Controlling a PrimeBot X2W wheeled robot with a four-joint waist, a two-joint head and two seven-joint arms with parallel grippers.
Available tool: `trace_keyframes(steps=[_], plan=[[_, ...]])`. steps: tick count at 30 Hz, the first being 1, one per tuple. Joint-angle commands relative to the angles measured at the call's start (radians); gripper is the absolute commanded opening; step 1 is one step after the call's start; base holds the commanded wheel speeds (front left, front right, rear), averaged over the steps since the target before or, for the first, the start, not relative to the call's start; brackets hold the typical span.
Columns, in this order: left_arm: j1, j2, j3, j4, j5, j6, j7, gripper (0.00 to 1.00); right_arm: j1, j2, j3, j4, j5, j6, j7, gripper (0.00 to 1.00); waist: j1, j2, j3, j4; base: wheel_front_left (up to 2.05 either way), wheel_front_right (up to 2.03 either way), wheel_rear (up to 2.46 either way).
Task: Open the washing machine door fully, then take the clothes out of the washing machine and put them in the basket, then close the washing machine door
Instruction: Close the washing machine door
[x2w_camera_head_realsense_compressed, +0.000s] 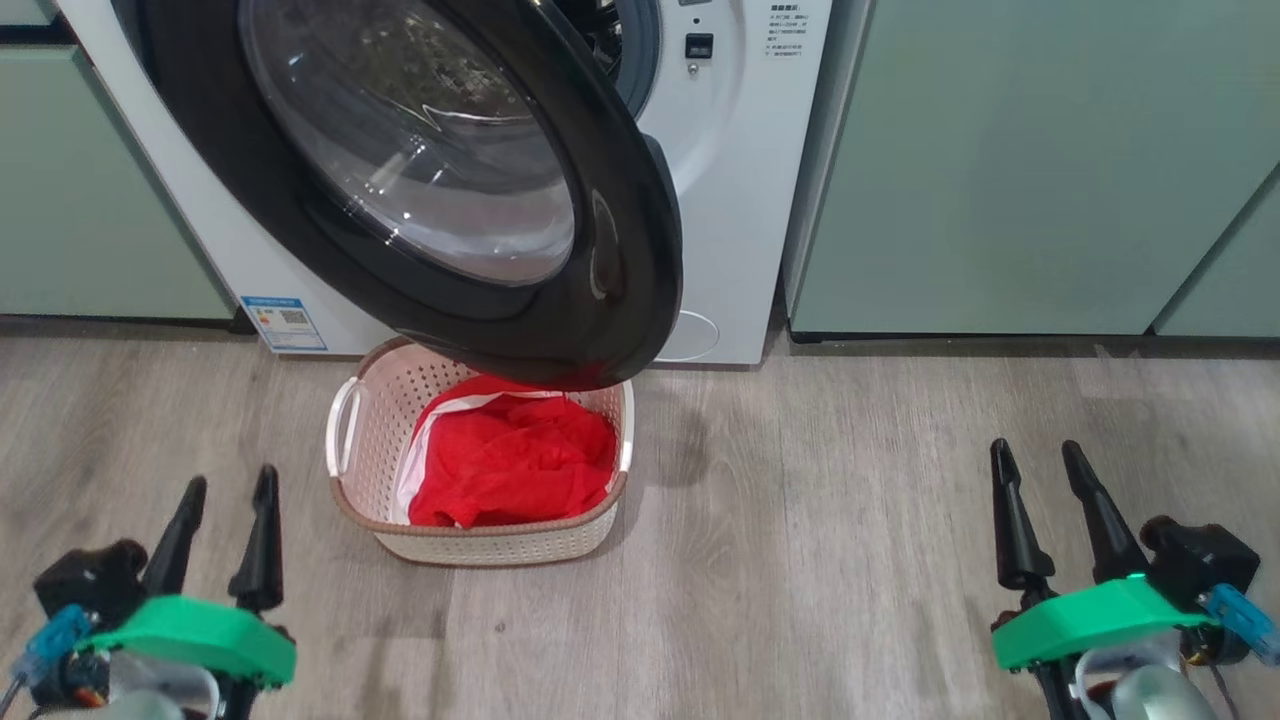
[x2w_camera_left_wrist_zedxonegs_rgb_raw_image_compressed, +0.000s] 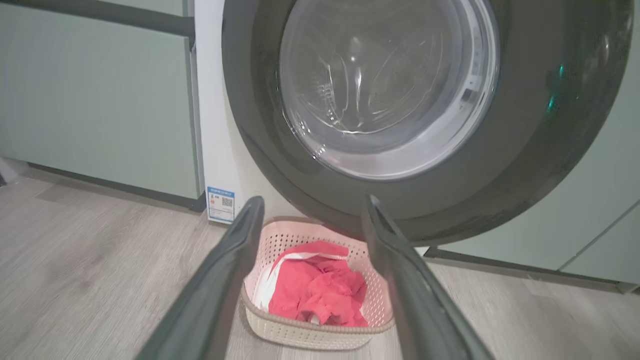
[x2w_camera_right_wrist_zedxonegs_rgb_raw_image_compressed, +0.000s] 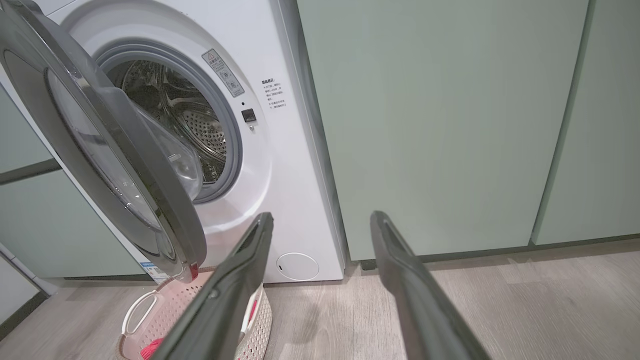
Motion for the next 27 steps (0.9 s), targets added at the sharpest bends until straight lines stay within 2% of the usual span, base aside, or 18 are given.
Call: trace_keyframes(steps=[1,6,17,18,21,22,27], plan=[[-0.040,0.022,0.049,-0.023,0.018,-0.006,-0.006,1.00,-0.011,0.002,0.020,-0.033,-0.012,-0.001,-0.006,1.00,0.0000,-0.0001,0.002,-0.002,0.00,0.00,0.00],[-0.029,-0.001,0.067,0.001,0.058,-0.006,-0.007,1.00,-0.012,0.007,0.020,-0.031,-0.011,-0.001,-0.006,1.00,0.0000,-0.0001,0.006,-0.007,0.00,0.00,0.00],[-0.029,-0.002,0.069,0.009,0.077,-0.006,-0.007,1.00,-0.013,0.004,0.013,-0.030,-0.010,-0.001,-0.006,1.00,0.0000,-0.0001,0.009,-0.007,0.00,0.00,0.00],[-0.027,-0.002,0.069,0.009,0.079,-0.006,-0.007,1.00,-0.012,0.003,0.012,-0.029,-0.008,-0.001,-0.006,0.85,0.0000,-0.0001,0.009,-0.006,0.00,0.00,0.00],[-0.021,-0.003,0.069,0.010,0.087,-0.006,-0.007,1.00,-0.015,0.000,0.003,-0.033,-0.005,-0.001,-0.006,0.25,0.0000,-0.0001,0.009,-0.004,0.00,0.00,0.00],[-0.020,-0.003,0.067,0.011,0.091,-0.006,-0.007,1.00,-0.016,-0.001,-0.003,-0.037,-0.006,-0.001,-0.006,0.00,0.0000,-0.0001,0.009,-0.002,0.00,0.00,0.00],[-0.016,-0.009,0.068,0.013,0.108,-0.006,-0.007,1.00,-0.036,-0.003,-0.051,-0.081,-0.003,-0.001,-0.006,0.00,0.0000,-0.0001,0.013,0.012,0.00,0.00,0.00]])
